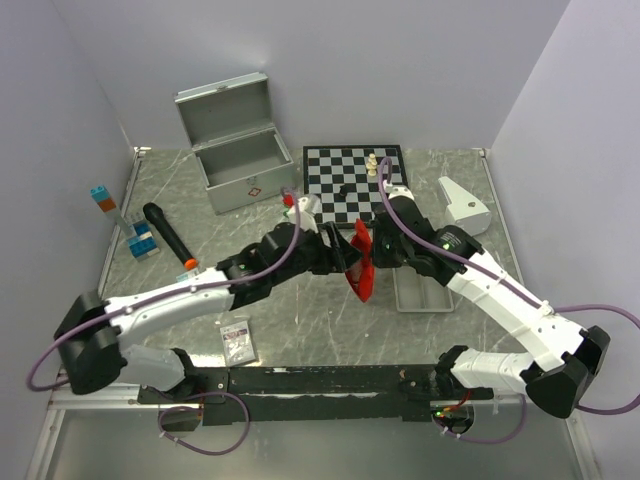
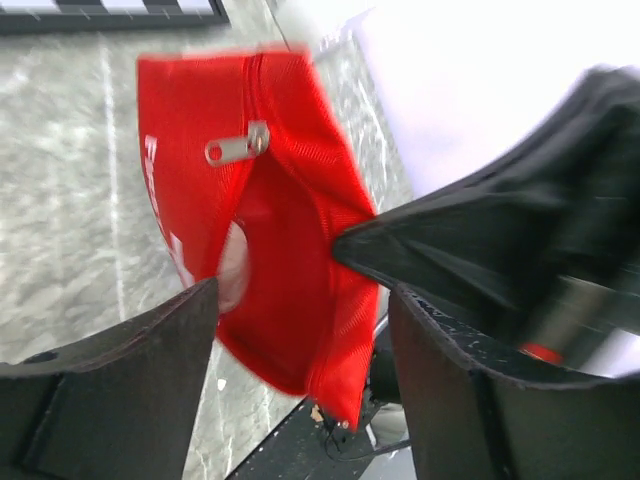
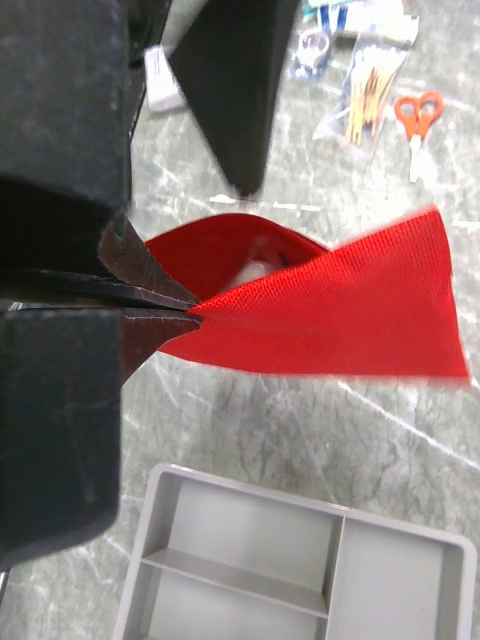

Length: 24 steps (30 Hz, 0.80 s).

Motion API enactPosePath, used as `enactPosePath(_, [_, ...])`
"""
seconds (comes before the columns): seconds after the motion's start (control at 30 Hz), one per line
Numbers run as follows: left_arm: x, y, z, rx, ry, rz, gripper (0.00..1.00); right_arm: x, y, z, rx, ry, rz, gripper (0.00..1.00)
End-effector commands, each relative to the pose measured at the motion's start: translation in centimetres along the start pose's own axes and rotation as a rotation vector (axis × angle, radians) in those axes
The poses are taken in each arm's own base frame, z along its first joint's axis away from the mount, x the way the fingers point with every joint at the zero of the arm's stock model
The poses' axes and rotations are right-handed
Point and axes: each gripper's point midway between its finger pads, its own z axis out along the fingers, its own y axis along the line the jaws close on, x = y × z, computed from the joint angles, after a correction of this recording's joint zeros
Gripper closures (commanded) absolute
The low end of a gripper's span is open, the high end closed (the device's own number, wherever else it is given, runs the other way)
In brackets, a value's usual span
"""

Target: Organize the medicine kit

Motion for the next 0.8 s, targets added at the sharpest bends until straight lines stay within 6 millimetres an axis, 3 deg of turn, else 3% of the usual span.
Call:
enactPosePath(0.0, [-3.8,0.5,-3.5,-0.093,-0.141,0.023,0.28,-0.6,-1.0,-0.5,0.022,-0.051,-0.022,1.00])
enactPosePath(0.07, [-4.5,4.1,-5.0,-0.227,-0.186,0.004,0.24,-0.3,-1.2,-0.4,0.025,-0.053,-0.032,1.00])
enactPosePath(0.2, [-6.3,11.2,-8.1,-0.399,-0.259,-0.107,0.01,0.3,-1.3,0.2,0.021,-0.039,-0.048,1.00])
enactPosePath(0.33, [-6.5,17.4,-11.3,-0.613,-0.320,-0.176,0.04,0.9,-1.2,0.6,0.006,-0.030,-0.061,1.00])
enactPosePath(0.43, [-5.9,20.3,-12.5,-0.727,-0.305,-0.183,0.03,1.2,-1.3,1.0,0.003,-0.025,-0.062,1.00])
enactPosePath(0.6, [-4.1,24.4,-12.5,-0.830,-0.253,-0.326,0.01,1.5,-1.0,1.3,-0.013,-0.024,-0.064,1.00])
enactPosePath(0.77, [-2.2,26.5,-12.4,-0.889,-0.238,-0.454,0.02,1.6,-1.5,1.2,-0.006,-0.040,-0.070,1.00])
